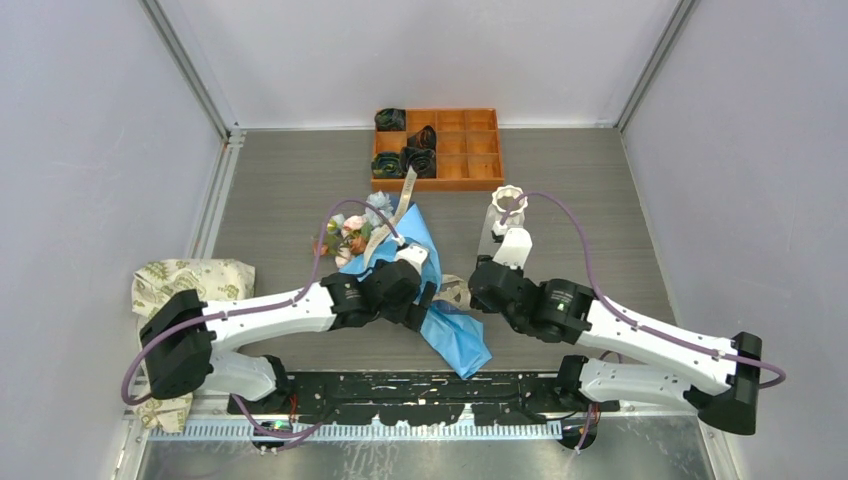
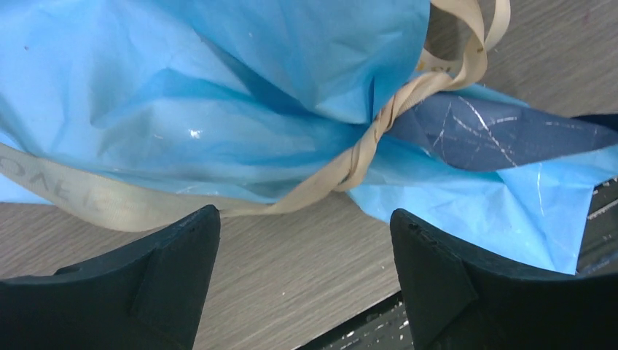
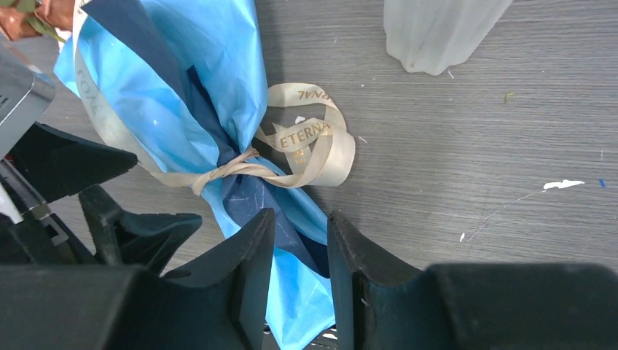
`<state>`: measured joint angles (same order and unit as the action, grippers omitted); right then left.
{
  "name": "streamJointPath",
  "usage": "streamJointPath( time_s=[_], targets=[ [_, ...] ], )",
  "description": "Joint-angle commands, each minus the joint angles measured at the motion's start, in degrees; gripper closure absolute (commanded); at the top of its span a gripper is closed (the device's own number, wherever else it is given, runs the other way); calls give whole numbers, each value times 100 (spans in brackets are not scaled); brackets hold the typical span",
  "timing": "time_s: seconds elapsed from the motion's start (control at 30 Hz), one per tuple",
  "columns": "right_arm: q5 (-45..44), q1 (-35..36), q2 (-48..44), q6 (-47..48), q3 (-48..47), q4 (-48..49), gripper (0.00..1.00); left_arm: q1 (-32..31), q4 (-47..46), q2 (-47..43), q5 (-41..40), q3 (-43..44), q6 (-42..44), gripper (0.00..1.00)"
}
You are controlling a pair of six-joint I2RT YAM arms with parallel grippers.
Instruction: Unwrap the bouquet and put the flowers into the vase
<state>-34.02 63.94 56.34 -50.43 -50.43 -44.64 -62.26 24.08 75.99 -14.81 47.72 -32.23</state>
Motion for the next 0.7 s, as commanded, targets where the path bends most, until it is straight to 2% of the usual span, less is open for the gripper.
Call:
streamJointPath(
  time_s=[0.0,0.4,0.53,0.67],
  targets=[
    [-385,-14,-294,-318,130,-113,62,-67,-380,166,-581,315,105,14],
    [-239,-22,-330,-203,301,186,76,-65,-477,810,-957,549,-151,21],
    [-182,-17,-265,-140,351,271,81,-69,-400,1061,-1303,694,-378,30],
    [3,-18,-90,12,405,496,81,-59,-159,1079,-1802,763,-556,46]
  ],
)
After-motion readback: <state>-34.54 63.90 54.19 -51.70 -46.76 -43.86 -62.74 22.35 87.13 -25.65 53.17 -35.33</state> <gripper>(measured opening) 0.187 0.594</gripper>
